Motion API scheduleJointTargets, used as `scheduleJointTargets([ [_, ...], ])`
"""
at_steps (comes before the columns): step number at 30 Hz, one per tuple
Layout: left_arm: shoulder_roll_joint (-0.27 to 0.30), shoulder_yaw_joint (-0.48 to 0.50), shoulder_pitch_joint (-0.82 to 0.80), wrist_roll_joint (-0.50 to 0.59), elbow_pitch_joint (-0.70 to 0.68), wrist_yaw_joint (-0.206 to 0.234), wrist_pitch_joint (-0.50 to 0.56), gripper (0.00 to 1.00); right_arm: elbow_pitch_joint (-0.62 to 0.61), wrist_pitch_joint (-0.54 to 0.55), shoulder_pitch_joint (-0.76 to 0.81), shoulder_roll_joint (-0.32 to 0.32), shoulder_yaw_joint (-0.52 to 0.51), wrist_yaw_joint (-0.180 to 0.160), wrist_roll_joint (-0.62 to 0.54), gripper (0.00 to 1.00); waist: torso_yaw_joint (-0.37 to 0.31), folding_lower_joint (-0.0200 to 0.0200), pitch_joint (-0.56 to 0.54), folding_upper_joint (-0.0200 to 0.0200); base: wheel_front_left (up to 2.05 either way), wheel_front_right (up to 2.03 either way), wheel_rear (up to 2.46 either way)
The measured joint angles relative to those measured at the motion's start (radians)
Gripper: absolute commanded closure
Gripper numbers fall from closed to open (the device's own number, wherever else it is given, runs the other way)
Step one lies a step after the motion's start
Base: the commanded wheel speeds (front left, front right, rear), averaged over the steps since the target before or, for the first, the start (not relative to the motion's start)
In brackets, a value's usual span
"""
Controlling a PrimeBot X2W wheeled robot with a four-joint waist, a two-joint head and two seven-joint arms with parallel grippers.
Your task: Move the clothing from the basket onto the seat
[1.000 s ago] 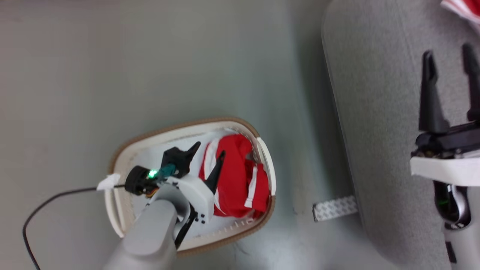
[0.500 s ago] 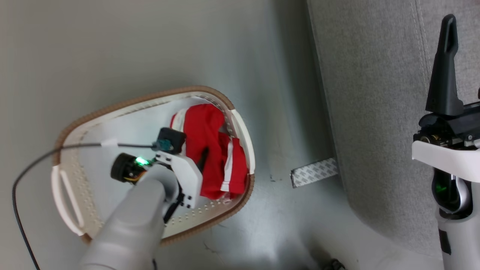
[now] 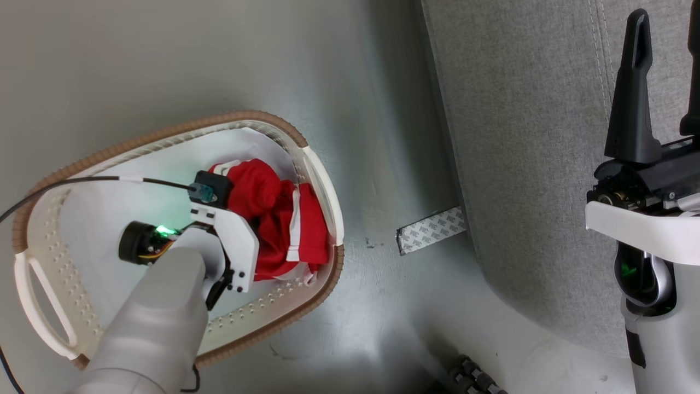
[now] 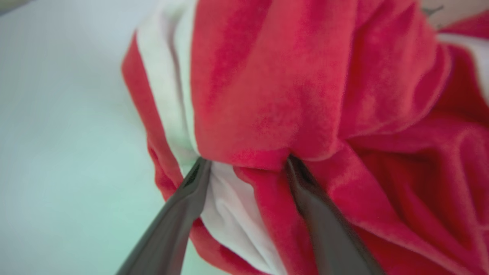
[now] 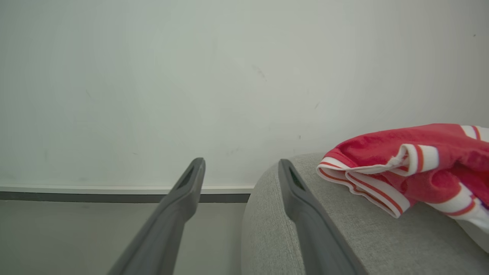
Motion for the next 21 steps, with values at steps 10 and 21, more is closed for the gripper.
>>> scheduleJointTargets([
  [10, -0.003, -0.028, -0.003, -0.033, 0.001, -0.006, -0.053, 1.00, 0.013, 0.000, -0.006, 0.002, -0.002, 0.000, 0.002, 0.00, 0.002, 0.0000, -0.016, 0.0000, 0.00, 0.00, 0.00],
  [21, -0.043, -0.122, 0.074, -0.149, -0.060, -0.006, -0.110, 1.00, 0.036, 0.000, 0.001, 0.001, -0.007, 0.000, -0.044, 0.00, 0.037, 0.0000, -0.150, 0.0000, 0.00, 0.00, 0.00],
])
